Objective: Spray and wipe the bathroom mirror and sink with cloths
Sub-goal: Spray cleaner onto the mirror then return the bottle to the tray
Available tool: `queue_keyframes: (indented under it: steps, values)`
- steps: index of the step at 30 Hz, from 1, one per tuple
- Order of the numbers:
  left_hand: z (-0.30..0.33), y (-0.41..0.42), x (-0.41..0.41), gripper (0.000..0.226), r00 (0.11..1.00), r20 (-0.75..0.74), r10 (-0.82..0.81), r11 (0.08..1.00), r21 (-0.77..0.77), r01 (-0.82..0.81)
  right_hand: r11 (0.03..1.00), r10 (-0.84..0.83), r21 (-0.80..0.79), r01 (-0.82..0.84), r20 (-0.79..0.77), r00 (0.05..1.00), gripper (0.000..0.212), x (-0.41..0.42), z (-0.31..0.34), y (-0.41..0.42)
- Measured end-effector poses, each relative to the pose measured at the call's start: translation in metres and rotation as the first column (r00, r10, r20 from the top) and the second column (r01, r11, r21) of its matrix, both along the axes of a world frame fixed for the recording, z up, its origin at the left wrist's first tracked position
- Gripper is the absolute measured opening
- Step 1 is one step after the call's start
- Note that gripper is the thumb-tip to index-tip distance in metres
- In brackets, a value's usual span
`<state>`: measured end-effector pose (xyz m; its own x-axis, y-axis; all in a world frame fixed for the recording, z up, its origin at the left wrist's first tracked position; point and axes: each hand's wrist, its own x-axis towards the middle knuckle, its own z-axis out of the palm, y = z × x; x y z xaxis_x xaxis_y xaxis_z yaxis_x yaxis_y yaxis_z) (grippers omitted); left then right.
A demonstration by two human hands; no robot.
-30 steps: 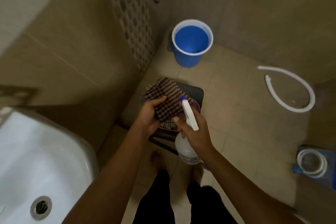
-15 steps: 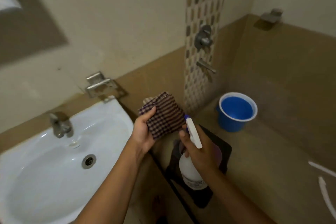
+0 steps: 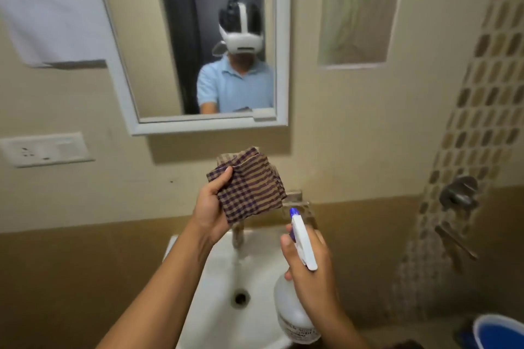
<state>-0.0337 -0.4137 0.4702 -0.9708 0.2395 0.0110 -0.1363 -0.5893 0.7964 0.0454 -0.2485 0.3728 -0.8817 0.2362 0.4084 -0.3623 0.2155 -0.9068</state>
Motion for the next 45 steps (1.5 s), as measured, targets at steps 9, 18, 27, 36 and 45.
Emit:
queue_keyframes:
  steps: [9, 18, 27, 36, 45]
  values:
    - [0.112, -0.109, -0.035, 0.041, 0.965, -0.249, 0.08, 0.996, -0.016, -0.087, 0.983, 0.172, -0.039, -0.181, -0.179, 0.969, 0.038, -0.048, 0.127, -0.121]
    - [0.171, -0.158, -0.062, 0.043, 0.937, -0.345, 0.06, 0.992, -0.081, -0.094, 0.982, 0.184, 0.013, -0.187, -0.275, 0.944, 0.026, -0.076, 0.207, -0.183]
    - [0.188, -0.164, -0.084, 0.058, 0.929, -0.354, 0.108, 0.988, -0.064, -0.139, 0.986, 0.109, 0.153, -0.068, -0.281, 0.954, 0.045, -0.094, 0.226, -0.193]
    - [0.198, -0.158, -0.1, 0.056, 0.908, -0.397, 0.137, 0.982, -0.066, -0.177, 0.983, 0.116, 0.166, -0.076, -0.249, 0.962, 0.028, -0.103, 0.246, -0.177]
    - [0.211, -0.15, -0.102, 0.048, 0.896, -0.42, 0.142, 0.984, -0.037, -0.173, 0.99, 0.109, 0.115, -0.081, -0.268, 0.957, 0.025, -0.101, 0.255, -0.167]
